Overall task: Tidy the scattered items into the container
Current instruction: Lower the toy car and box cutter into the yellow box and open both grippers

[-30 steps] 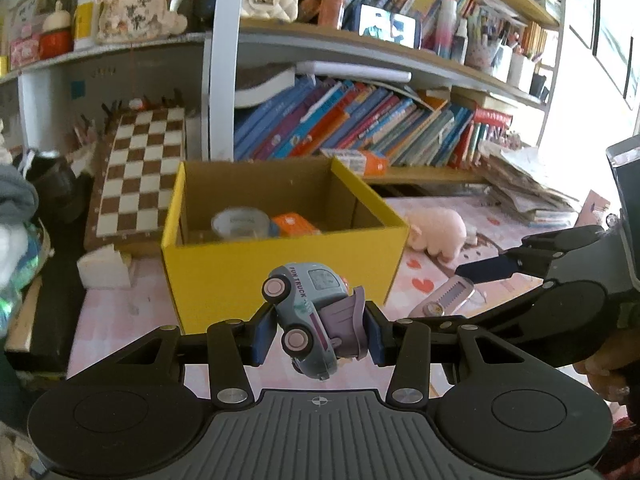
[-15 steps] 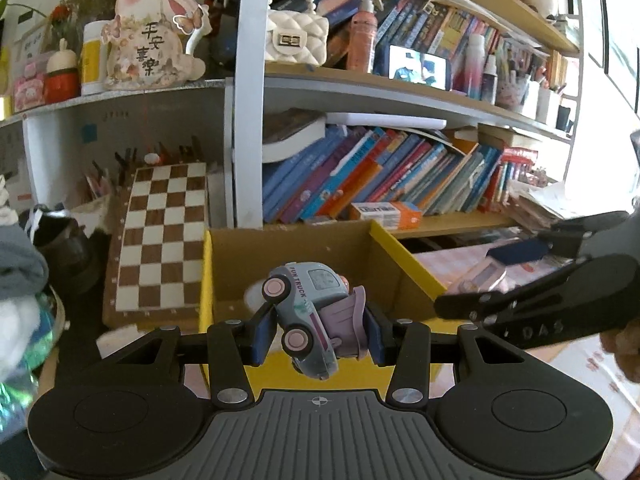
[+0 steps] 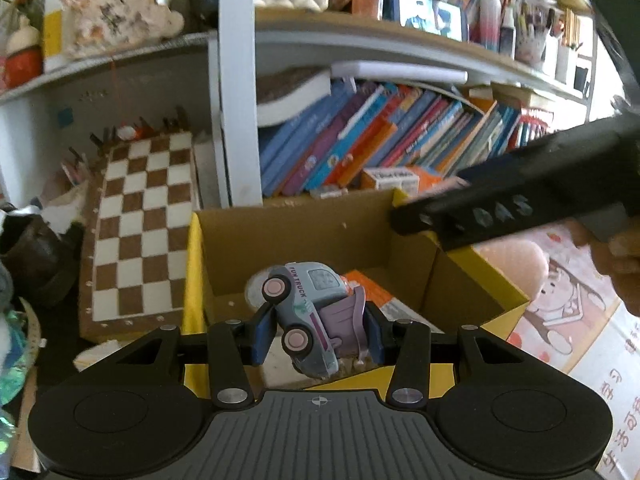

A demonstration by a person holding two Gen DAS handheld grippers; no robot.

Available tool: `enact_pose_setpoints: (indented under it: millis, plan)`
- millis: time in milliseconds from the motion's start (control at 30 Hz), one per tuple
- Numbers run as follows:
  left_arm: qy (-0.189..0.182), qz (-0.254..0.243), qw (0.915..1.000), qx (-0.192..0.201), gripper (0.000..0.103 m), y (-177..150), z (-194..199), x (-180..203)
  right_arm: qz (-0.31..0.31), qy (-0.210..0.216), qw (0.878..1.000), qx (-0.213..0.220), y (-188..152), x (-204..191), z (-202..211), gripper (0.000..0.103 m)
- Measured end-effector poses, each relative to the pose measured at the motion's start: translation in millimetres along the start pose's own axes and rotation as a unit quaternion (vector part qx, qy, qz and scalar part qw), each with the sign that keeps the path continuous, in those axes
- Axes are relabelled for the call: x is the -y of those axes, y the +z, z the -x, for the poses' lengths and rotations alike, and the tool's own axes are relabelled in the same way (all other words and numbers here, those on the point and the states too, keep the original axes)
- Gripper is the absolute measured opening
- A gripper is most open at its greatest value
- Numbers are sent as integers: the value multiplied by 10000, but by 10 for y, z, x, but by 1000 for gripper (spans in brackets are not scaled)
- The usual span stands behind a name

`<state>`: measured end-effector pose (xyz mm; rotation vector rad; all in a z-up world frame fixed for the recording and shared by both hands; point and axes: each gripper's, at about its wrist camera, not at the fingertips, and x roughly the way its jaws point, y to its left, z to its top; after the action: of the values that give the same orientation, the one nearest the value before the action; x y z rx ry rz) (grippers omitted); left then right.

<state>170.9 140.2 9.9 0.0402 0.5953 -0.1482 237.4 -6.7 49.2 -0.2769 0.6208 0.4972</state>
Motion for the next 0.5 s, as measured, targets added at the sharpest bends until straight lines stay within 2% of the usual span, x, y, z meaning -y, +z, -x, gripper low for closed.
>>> enact_pose_setpoints:
  millis: [267, 500]
  plan:
    - [-142, 98, 9995, -259, 45, -17, -223, -4, 68, 184, 9991, -367, 65, -88, -480, 76]
    - [-283, 283, 9986, -334, 53, -21, -235, -70, 178, 390, 9966, -710, 125, -205, -879, 76]
